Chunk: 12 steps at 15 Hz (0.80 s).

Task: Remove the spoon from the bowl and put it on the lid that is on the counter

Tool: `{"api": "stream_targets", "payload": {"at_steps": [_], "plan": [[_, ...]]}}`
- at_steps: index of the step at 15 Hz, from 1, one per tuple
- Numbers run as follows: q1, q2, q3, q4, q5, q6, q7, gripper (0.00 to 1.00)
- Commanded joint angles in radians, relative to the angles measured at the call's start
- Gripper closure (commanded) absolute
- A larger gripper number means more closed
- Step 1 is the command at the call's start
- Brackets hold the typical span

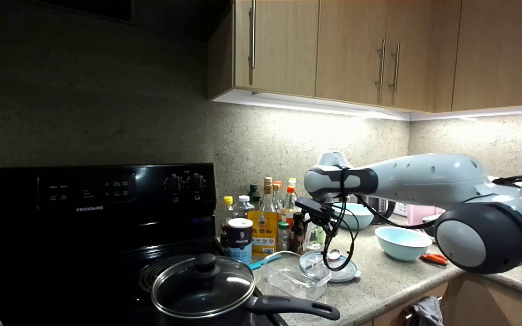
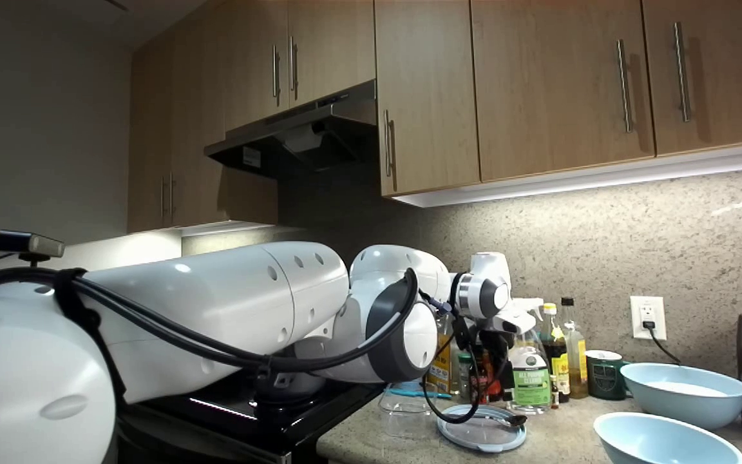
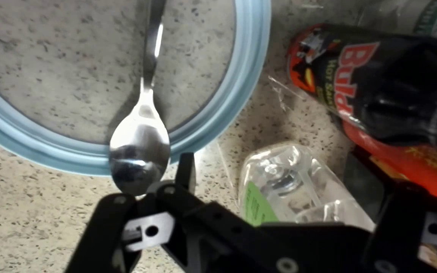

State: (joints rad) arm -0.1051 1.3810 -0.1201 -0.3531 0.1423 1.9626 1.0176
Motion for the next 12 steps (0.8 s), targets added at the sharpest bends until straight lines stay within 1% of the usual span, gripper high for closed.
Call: {"api": "stream_targets", "payload": {"at_steps": [1,2,4,12], "plan": [[0.015,-0.010,-0.038,0.000,-0.019,0.048,0.075,0.00],[0.009,0.000,-0.021,0.000,-0.002,0.037,0.032,0.00],[0.011,-0.001,-0.031,0.000,-0.002,0.038,0.036,0.00],[0.011,-0.001,-0.033,0.000,-0.002,0.041,0.036,0.00]]}}
